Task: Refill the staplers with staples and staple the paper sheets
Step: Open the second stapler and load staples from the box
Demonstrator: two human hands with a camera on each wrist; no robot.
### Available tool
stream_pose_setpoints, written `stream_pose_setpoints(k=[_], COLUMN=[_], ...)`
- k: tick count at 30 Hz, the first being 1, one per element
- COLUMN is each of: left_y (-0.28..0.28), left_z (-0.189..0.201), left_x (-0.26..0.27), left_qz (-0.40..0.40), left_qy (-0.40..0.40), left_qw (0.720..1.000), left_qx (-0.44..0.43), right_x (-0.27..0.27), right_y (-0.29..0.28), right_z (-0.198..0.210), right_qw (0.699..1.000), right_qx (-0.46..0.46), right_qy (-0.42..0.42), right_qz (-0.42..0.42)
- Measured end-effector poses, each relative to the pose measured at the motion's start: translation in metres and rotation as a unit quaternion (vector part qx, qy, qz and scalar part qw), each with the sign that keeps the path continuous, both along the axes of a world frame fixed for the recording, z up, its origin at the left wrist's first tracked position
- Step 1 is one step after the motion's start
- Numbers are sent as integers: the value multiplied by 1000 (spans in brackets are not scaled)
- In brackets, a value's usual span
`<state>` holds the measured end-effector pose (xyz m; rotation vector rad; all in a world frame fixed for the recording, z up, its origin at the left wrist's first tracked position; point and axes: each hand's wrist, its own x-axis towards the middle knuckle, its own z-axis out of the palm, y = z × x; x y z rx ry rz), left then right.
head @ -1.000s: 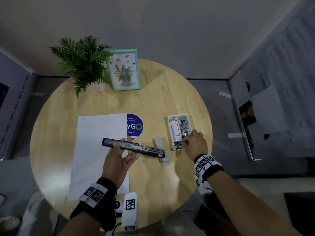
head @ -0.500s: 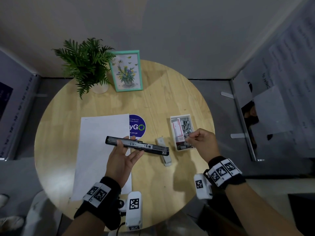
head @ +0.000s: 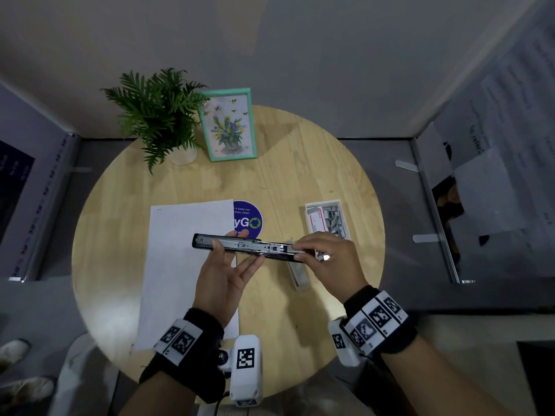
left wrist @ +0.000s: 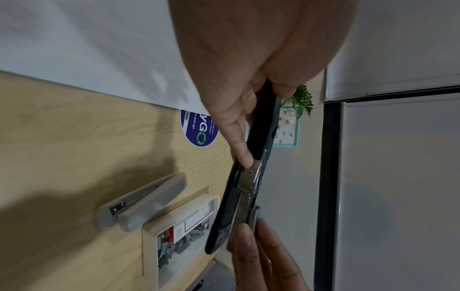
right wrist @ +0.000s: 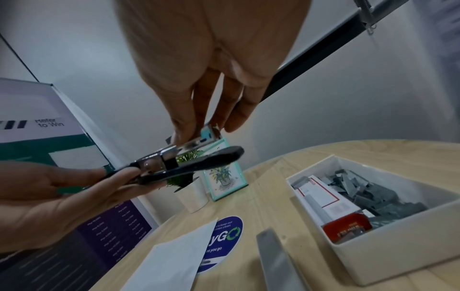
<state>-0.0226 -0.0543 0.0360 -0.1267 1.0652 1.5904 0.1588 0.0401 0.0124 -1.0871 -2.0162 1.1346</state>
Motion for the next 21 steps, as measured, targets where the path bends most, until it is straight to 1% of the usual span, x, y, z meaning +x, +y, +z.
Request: stream_pose_setpoints(k=[6,11,15,18,21], left_y=[-4,-8,-13,-16,-20], left_z=[4,5,5,4,1], left_x=[3,5,6,6,6], left_qz=[1,4,13,18,22], left_qy=[1,8,7,3,-3], left_qw=[1000,1000,1000,1000,999], left_qx=[1,-2,-13,-23,-32], right_x=[-2,-5,-6,-6,-4], right_y=[-6,-12,-17,-21,-25], right_z=[-1,-1,-6,-10,-14], right_qw=[999,993,983,981,986], right_qx=[36,108,158,161,133], right_qy=[2,-49,-71,-84,-82], right_qz=[3,21,52,63,60])
